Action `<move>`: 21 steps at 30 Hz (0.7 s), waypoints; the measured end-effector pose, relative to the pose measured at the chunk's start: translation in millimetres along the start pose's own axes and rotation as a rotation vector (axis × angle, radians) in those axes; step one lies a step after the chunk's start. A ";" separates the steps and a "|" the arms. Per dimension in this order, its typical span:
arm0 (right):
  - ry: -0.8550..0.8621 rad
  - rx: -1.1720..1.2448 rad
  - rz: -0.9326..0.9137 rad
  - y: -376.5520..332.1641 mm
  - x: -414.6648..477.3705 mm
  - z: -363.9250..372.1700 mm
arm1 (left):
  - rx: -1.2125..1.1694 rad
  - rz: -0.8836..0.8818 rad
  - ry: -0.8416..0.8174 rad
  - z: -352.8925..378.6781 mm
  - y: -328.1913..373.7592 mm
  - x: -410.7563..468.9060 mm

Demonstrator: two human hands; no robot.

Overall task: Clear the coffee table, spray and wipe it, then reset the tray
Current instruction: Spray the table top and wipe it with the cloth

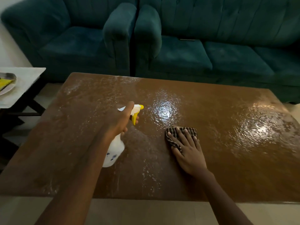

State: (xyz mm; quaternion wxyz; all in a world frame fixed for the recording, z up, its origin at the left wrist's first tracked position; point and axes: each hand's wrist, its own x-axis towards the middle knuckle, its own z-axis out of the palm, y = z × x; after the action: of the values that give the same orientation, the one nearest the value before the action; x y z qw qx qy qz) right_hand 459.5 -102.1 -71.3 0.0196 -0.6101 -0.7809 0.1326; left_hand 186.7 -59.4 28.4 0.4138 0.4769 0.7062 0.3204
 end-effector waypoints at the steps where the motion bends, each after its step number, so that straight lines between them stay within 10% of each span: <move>1: -0.005 -0.005 -0.007 2.3 -6.2 0.1 | 0.010 -0.002 0.011 3.8 1.5 -5.4; 21: -0.028 0.016 -0.068 13.0 -14.7 -1.0 | 0.037 -0.147 0.222 39.8 -50.8 -174.3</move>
State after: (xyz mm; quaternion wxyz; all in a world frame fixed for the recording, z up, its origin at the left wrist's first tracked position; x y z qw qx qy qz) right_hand 475.8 -113.2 -71.4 0.0178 -0.5810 -0.8004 0.1467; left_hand 236.7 -238.1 16.0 0.3467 0.3929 0.7866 0.3267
